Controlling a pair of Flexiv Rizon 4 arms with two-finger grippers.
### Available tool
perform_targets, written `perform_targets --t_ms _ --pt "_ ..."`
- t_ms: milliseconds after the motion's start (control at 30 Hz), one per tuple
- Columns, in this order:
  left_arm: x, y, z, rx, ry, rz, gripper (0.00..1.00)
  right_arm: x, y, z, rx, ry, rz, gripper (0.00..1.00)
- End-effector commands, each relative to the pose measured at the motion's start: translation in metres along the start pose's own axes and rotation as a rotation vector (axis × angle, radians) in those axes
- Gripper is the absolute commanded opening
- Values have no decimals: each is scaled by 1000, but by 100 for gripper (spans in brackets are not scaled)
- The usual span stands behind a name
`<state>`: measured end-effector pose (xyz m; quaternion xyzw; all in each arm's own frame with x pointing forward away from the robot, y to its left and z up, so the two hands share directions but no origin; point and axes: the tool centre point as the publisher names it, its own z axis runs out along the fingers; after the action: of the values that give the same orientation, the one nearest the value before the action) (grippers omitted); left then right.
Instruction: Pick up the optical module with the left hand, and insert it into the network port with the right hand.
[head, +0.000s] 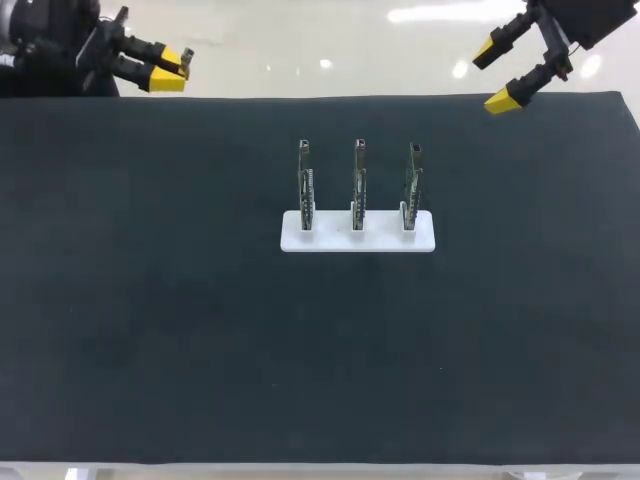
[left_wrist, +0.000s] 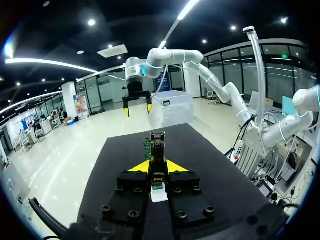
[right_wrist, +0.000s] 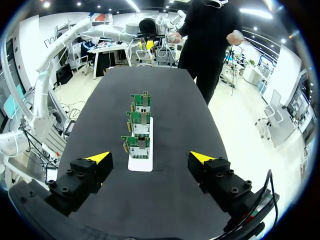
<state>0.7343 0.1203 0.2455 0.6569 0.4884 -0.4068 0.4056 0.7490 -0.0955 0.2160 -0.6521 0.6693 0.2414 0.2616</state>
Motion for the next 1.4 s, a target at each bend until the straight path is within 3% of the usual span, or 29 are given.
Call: perform_targets --t_ms 33,200,267,367,767,1133,1400 --pt "-1 -5 1 -45 2 2 0 0 -1 0 -1 -1 -1 100" --pt "-1 -5 1 -45 2 2 0 0 -1 0 -1 -1 -1 100" --pt "-3 -5 7 -41 -78 30 0 0 -1 0 -1 -1 -1 100" --pt "-11 -1 24 -36 -150 56 0 0 -1 0 -1 -1 -1 100" --pt "-39 29 93 -79 -288 21 0 0 -1 0 -1 -1 -1 100" --pt "-50 50 151 -140 -330 -8 0 0 -1 0 -1 -1 -1 100" --pt "-52 58 173 -119 -355 -34 0 0 -1 0 -1 -1 -1 100"
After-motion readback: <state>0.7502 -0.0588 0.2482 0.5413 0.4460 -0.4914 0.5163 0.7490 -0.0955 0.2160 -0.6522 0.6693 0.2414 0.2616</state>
